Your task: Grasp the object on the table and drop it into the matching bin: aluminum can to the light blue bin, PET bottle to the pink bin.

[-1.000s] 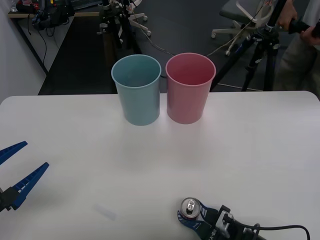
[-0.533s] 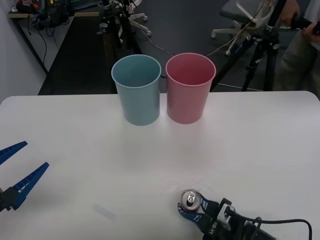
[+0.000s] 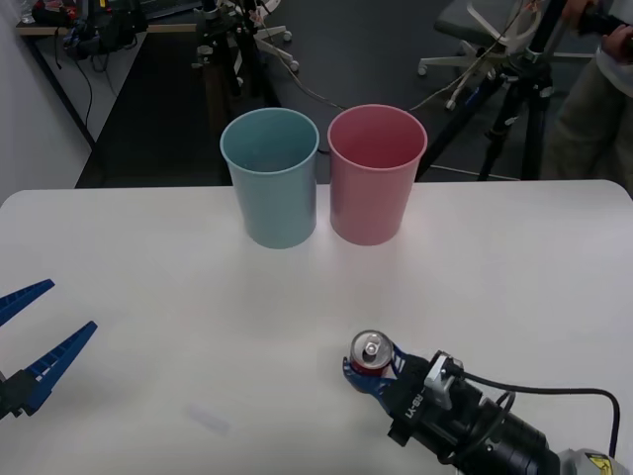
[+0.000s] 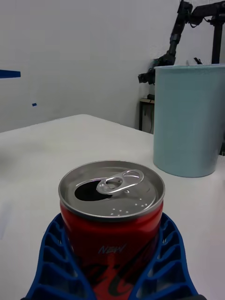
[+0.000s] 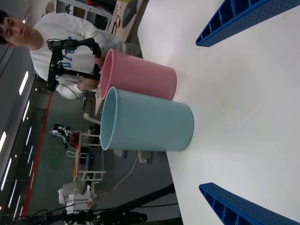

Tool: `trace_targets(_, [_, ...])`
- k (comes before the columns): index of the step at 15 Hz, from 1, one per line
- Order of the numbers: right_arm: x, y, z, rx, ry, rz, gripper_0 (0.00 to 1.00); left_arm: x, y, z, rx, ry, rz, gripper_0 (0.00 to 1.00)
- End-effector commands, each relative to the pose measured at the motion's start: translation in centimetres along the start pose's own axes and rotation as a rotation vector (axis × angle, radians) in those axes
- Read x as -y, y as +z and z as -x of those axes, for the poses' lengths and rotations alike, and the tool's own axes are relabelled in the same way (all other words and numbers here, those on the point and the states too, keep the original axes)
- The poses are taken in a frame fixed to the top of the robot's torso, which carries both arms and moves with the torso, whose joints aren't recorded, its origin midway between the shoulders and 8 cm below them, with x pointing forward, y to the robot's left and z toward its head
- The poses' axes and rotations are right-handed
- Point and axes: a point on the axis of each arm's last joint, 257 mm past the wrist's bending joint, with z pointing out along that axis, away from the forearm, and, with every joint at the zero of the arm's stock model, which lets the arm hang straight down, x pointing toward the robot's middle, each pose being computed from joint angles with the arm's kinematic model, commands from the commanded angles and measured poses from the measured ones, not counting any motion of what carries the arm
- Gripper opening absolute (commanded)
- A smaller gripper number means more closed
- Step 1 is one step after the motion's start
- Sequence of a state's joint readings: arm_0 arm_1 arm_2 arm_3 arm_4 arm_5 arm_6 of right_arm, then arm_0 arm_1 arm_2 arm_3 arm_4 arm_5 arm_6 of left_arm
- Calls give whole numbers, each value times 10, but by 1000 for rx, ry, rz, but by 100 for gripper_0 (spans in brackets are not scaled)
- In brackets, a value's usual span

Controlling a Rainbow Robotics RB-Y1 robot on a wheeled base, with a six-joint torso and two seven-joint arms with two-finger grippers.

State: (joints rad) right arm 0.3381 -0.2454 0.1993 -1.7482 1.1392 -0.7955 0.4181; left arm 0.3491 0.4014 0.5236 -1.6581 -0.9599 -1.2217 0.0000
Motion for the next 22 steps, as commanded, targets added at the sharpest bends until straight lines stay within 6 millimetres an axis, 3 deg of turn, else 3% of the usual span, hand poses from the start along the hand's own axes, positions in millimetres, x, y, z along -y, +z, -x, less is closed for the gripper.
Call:
trace_targets(1, [9, 16, 28, 11, 2, -18, 0, 0, 0, 0, 0, 0, 0, 100])
trace_targets(9, [35, 71, 111, 99, 55, -31, 0, 0, 0, 0, 0, 0, 0, 100])
trace_targets(13, [58, 100, 144, 127, 33, -70, 0, 0, 0, 0, 0, 0, 0, 100])
trace_targets(18, [69, 130, 187, 162, 44, -77, 0, 0, 0, 0, 0, 0, 0, 100])
trace_targets(22, [84, 151, 208, 160, 53, -106, 0, 0, 0, 0, 0, 0, 0, 100])
